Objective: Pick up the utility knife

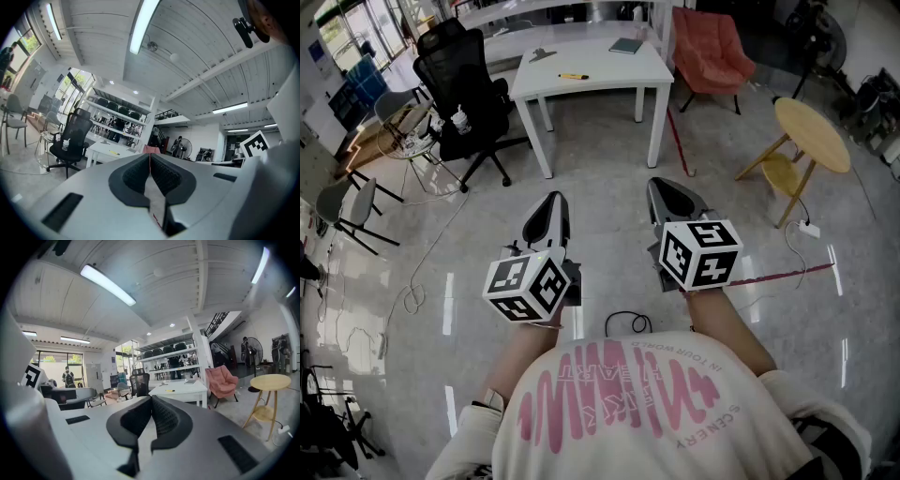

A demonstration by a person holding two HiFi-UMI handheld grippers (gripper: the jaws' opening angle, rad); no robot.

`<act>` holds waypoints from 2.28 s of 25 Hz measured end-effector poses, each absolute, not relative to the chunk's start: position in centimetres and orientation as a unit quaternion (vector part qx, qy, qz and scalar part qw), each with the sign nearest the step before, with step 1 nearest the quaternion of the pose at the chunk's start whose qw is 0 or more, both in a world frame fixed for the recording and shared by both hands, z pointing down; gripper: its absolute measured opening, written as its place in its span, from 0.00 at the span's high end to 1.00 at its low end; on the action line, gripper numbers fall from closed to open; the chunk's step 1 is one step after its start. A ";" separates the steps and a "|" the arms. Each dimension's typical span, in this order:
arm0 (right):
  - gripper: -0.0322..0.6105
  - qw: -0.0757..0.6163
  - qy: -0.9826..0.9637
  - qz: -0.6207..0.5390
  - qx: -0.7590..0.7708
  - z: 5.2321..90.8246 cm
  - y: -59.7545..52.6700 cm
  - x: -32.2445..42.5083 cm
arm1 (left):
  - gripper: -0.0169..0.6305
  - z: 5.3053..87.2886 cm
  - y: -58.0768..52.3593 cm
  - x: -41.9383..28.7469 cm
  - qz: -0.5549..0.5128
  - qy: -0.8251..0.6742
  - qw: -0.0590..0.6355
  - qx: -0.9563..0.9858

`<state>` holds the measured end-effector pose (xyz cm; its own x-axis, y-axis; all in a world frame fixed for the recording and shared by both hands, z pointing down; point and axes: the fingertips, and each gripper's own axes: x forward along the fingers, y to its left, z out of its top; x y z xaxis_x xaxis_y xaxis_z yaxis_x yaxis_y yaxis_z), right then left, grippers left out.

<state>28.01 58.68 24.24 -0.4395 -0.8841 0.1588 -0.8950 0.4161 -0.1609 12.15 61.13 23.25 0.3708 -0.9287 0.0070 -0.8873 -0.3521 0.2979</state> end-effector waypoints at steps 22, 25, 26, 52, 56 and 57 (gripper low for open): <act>0.93 0.072 -0.839 0.138 0.522 29.1 55.1 23.4 | 0.94 25.4 58.5 2.4 -0.073 -0.571 0.108 0.810; 0.93 0.058 -0.836 0.137 0.527 29.5 55.1 22.0 | 0.94 26.4 58.5 0.5 -0.068 -0.568 0.113 0.812; 0.93 0.052 -0.835 0.143 0.528 29.7 55.3 21.6 | 0.94 26.8 58.5 0.0 -0.062 -0.566 0.113 0.814; 0.93 0.054 -0.825 0.249 0.505 37.0 26.2 21.4 | 0.94 33.2 32.2 -3.3 -0.075 -0.597 0.193 0.775; 0.93 0.056 -0.833 0.238 0.497 34.7 20.0 22.0 | 0.94 31.4 25.9 -1.8 -0.084 -0.597 0.193 0.774; 0.93 0.056 -0.836 0.233 0.493 34.6 17.9 21.7 | 0.94 31.4 23.9 -1.8 -0.087 -0.598 0.193 0.773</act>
<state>21.74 17.90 34.56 -0.5071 -0.7984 0.3247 -0.8511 0.4046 -0.3345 -1.81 23.85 31.42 0.2702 -0.9580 0.0964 -0.8909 -0.2108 0.4024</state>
